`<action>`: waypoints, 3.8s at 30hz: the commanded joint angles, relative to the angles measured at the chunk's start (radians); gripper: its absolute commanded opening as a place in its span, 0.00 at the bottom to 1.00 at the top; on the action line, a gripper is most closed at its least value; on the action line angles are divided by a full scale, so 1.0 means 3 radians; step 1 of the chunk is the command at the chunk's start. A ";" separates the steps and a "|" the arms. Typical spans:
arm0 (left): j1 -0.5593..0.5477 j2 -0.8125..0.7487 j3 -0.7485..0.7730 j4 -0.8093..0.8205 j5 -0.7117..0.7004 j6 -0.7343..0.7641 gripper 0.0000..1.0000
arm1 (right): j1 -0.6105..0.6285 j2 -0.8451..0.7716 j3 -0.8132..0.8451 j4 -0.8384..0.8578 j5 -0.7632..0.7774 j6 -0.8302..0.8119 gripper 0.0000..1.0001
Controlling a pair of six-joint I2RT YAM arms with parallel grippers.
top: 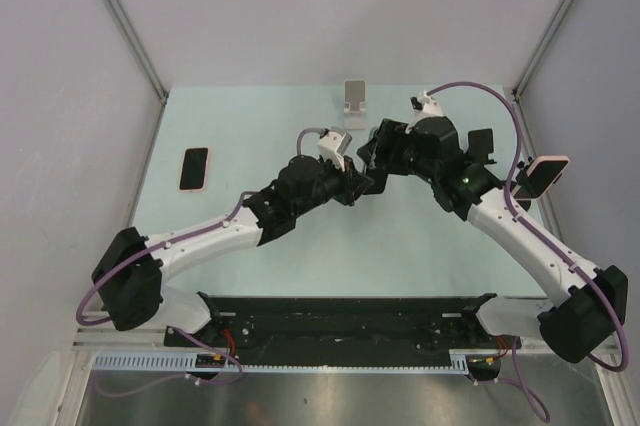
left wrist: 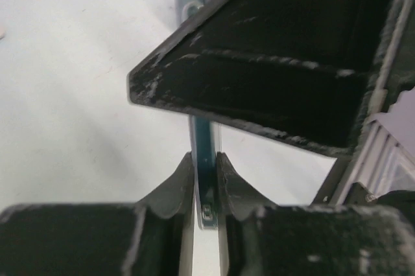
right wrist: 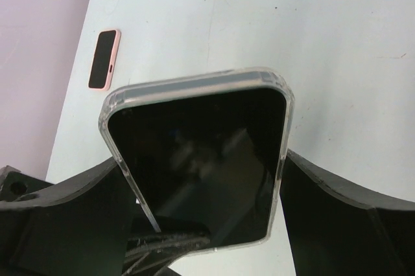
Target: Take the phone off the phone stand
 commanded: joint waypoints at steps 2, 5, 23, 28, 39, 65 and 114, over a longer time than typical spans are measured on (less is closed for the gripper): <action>-0.0033 0.0029 0.0133 0.0138 -0.0030 -0.0038 0.03 | 0.0006 -0.0201 -0.0051 0.0349 -0.0074 0.0133 0.20; -0.0033 0.0004 0.0092 0.0138 -0.0030 -0.0044 0.00 | -0.0005 -0.0232 -0.0066 0.0354 -0.0074 0.0133 0.25; 0.0943 -0.0625 -0.0650 -0.0490 0.0511 -0.0023 0.00 | -0.0296 -0.1193 -0.0525 0.0130 0.0053 -0.0301 1.00; 0.1764 -0.0697 -0.0579 -0.1031 0.1002 0.0048 0.00 | -0.0388 -0.1464 -0.0715 0.0094 0.0100 -0.0475 1.00; 0.3115 0.0197 0.0372 -0.2132 0.1182 0.0830 0.00 | -0.0429 -0.1710 -0.0858 0.0124 0.0109 -0.0746 0.99; 0.3766 0.1584 0.1211 -0.2408 0.1341 0.1184 0.32 | -0.0434 -0.1567 -0.0956 0.0201 0.0100 -0.0828 0.98; 0.2672 0.1644 0.1043 -0.2357 -0.1006 0.0560 1.00 | -0.0439 -0.1602 -0.1043 0.0232 0.0084 -0.0859 0.98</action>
